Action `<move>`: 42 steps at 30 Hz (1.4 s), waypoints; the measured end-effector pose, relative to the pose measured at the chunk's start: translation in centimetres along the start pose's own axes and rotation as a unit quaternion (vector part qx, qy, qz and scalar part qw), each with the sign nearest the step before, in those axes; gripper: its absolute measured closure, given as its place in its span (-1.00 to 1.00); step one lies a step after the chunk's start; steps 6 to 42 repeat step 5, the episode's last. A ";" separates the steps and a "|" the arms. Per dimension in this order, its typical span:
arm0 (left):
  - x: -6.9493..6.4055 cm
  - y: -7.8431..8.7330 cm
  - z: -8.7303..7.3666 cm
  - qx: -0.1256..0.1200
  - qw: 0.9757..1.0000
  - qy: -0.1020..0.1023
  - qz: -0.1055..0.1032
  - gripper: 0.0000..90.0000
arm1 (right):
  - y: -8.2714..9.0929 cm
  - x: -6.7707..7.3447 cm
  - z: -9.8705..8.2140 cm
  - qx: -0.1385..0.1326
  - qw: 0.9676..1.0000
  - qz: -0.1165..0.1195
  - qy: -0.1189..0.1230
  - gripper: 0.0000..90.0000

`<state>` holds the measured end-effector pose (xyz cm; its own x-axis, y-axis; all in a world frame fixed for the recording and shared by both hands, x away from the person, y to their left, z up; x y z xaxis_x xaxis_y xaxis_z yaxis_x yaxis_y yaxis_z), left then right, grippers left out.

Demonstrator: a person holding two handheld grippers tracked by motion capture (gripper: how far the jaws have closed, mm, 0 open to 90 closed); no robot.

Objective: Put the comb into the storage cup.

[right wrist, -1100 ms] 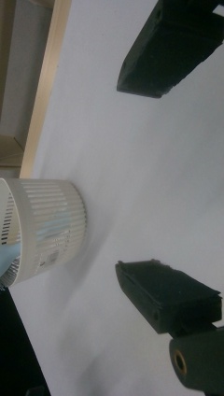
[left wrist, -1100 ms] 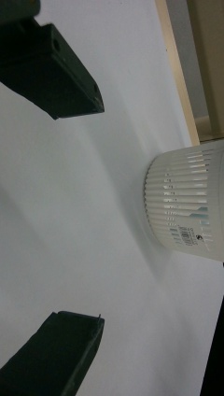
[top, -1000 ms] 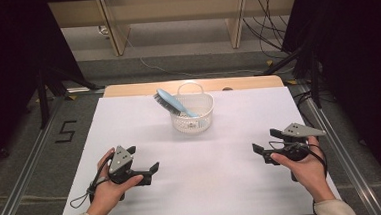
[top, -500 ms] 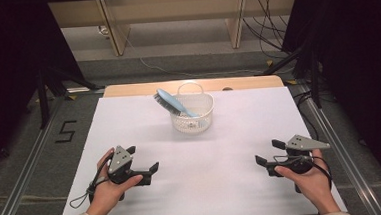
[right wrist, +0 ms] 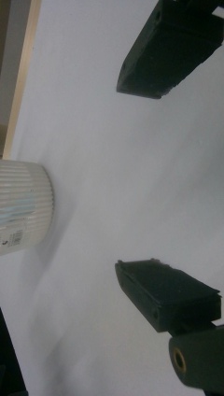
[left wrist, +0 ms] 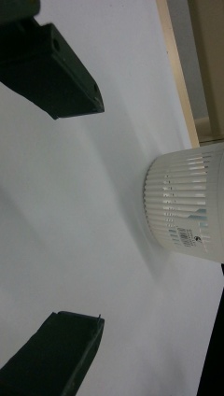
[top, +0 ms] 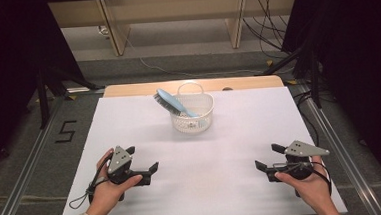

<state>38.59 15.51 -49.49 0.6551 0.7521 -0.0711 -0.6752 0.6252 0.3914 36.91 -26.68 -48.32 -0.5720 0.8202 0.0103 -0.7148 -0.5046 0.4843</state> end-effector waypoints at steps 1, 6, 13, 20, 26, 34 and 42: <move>0.0 0.0 0.0 0.001 1.000 0.000 0.000 -1.00 | 0.0 0.0 0.0 0.001 1.000 -0.002 0.001 -0.72; -0.1 -0.1 0.0 0.001 1.000 0.002 -0.003 -1.00 | 0.0 0.0 -0.1 0.001 1.000 -0.004 0.001 -0.72; -0.1 -0.1 0.0 0.001 1.000 0.002 -0.003 -1.00 | 0.0 0.0 -0.1 0.001 1.000 -0.004 0.001 -0.72; -0.1 -0.1 0.0 0.001 1.000 0.002 -0.003 -1.00 | 0.0 0.0 -0.1 0.001 1.000 -0.004 0.001 -0.72; -0.1 -0.1 0.0 0.001 1.000 0.002 -0.003 -1.00 | 0.0 0.0 -0.1 0.001 1.000 -0.004 0.001 -0.72; -0.1 -0.1 0.0 0.001 1.000 0.002 -0.003 -1.00 | 0.0 0.0 -0.1 0.001 1.000 -0.004 0.001 -0.72; -0.1 -0.1 0.0 0.001 1.000 0.002 -0.003 -1.00 | 0.0 0.0 -0.1 0.001 1.000 -0.004 0.001 -0.72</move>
Point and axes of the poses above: each handheld gripper's, and its own axes: y roughly backward along the jaws, z roughly out of its top, x roughly to its left, the point moved 6 cm from there along -y, roughly forward along the jaws, and after that the axes turned 5 degrees about -z, right-handed, at the moved point
